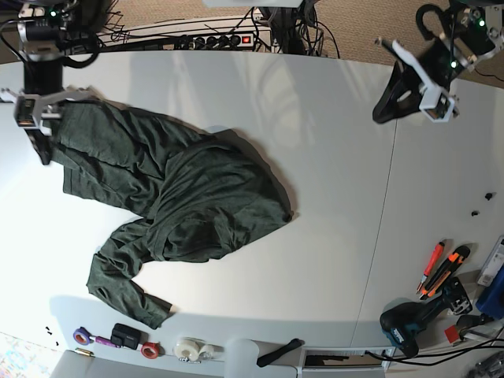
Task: Layout the t-shirt on the table in an organized manner, then fold the t-shirt properly
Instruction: 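Lower the right gripper onto the middle of the green shirt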
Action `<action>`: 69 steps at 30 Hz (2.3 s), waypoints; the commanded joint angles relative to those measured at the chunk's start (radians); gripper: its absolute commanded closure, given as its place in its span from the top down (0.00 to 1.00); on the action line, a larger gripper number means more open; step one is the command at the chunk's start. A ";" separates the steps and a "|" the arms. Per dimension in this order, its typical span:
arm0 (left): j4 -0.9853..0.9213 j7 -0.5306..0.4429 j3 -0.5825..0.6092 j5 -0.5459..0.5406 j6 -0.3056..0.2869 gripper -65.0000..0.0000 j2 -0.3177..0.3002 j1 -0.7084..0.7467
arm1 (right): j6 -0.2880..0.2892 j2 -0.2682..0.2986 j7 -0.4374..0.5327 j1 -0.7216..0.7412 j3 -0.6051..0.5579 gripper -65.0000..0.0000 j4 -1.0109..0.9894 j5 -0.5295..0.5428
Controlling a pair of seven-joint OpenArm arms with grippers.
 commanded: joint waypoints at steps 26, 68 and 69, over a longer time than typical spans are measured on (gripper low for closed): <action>-0.047 -0.014 0.217 0.227 0.081 0.19 0.024 -0.058 | -0.192 -0.310 -0.155 0.631 -0.756 0.57 -0.688 -0.273; -0.047 -0.021 0.217 0.229 0.081 0.19 0.024 -0.063 | -0.010 -0.309 -0.458 0.624 -0.759 0.44 -0.458 -0.273; -0.047 -0.021 0.217 0.229 0.081 0.19 0.023 -0.063 | -0.011 -0.309 -0.457 0.624 -0.759 0.44 -0.458 -0.274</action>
